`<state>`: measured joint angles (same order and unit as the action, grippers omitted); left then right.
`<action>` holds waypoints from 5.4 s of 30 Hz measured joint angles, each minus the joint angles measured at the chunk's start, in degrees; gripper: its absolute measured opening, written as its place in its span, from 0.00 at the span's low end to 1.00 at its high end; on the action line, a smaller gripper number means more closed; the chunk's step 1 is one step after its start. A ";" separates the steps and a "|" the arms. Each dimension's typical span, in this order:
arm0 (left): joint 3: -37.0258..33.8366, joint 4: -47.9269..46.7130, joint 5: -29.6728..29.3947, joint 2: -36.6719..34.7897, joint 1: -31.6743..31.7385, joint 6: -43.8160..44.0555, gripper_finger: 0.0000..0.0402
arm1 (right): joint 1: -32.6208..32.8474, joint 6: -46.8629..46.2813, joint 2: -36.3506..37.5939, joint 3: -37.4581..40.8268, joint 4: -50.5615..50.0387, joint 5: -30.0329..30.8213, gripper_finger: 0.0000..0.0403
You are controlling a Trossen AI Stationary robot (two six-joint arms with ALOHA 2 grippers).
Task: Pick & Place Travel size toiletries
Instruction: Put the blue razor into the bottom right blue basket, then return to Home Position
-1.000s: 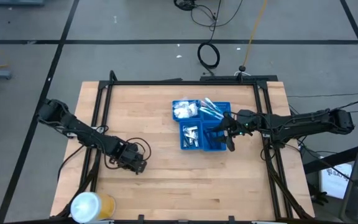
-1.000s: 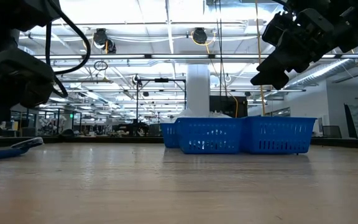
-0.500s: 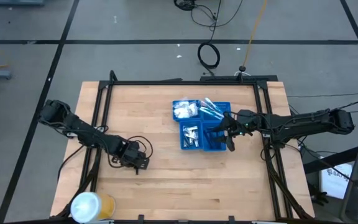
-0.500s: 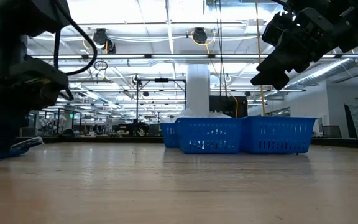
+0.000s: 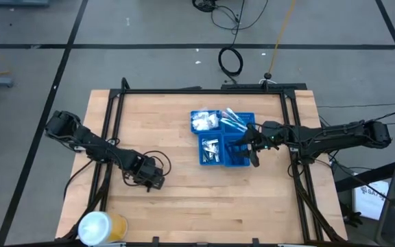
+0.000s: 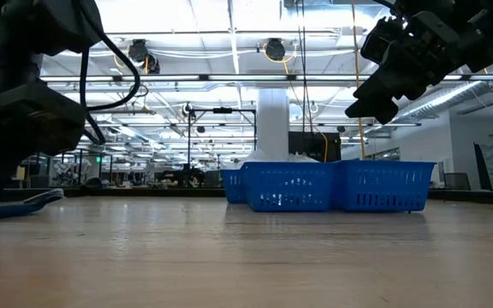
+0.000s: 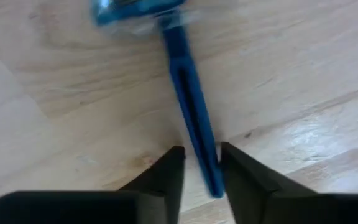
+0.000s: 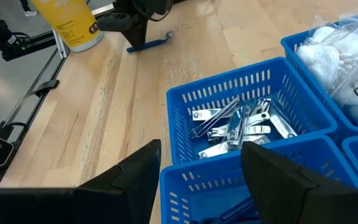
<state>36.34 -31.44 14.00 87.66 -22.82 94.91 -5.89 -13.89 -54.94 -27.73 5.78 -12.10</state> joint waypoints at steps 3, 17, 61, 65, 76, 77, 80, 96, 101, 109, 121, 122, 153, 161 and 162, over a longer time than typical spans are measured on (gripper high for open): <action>0.00 -1.33 0.02 0.00 0.01 -0.13 0.15 | 0.00 0.00 0.00 0.00 0.00 0.00 0.52; 1.33 -1.62 -13.17 -1.99 0.57 -17.98 0.02 | -0.02 0.01 0.00 0.00 0.02 0.08 0.52; 16.74 68.63 -30.53 10.57 12.96 -90.98 0.01 | 6.49 10.16 -16.91 4.11 52.41 4.57 0.52; 16.74 70.67 -29.15 12.00 13.46 -89.85 0.01 | 6.49 9.99 -18.81 4.11 55.40 4.57 0.52; 16.76 71.10 -29.03 12.50 13.48 -89.67 0.01 | 6.51 7.08 -24.86 1.64 58.59 4.38 0.52; 16.76 70.72 -29.02 12.49 13.53 -89.56 0.01 | 6.60 7.08 -25.04 1.44 58.55 4.38 0.52; 16.76 69.46 -29.03 12.50 13.81 -88.58 0.01 | 6.76 7.21 -25.83 0.66 59.05 4.41 0.50; 16.76 68.98 -30.15 12.48 13.85 -88.19 0.10 | 6.76 8.71 -25.81 0.66 58.66 4.39 0.07; 16.76 67.17 -32.57 9.36 13.26 -87.30 0.27 | 6.21 8.79 -23.51 0.68 54.41 4.42 0.06; 16.81 50.73 -32.62 -3.87 12.06 -91.95 0.45 | 3.74 8.51 -8.23 0.68 28.57 4.49 0.06; 16.81 36.16 -33.20 -14.75 12.19 -86.83 0.48 | -2.35 -0.18 2.60 0.70 -8.27 3.68 0.06; 16.81 36.09 -33.20 -14.75 12.19 -86.97 0.48 | -2.49 -0.22 1.84 0.70 -8.22 3.00 0.07; 16.76 24.27 -34.66 -15.25 12.58 -84.11 0.48 | -2.52 -2.49 0.44 0.70 -3.89 1.29 0.74; 13.76 22.05 -37.05 -30.01 8.97 -90.31 0.48 | -3.06 -1.47 12.78 0.72 -6.10 1.22 0.72; 12.04 22.40 -37.11 -31.89 8.63 -91.23 0.48 | -3.06 -1.50 14.85 0.72 -6.14 0.75 0.72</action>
<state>48.38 -9.05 -23.11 55.77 -14.19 3.68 -8.95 -15.39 -40.09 -27.00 -0.36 -11.35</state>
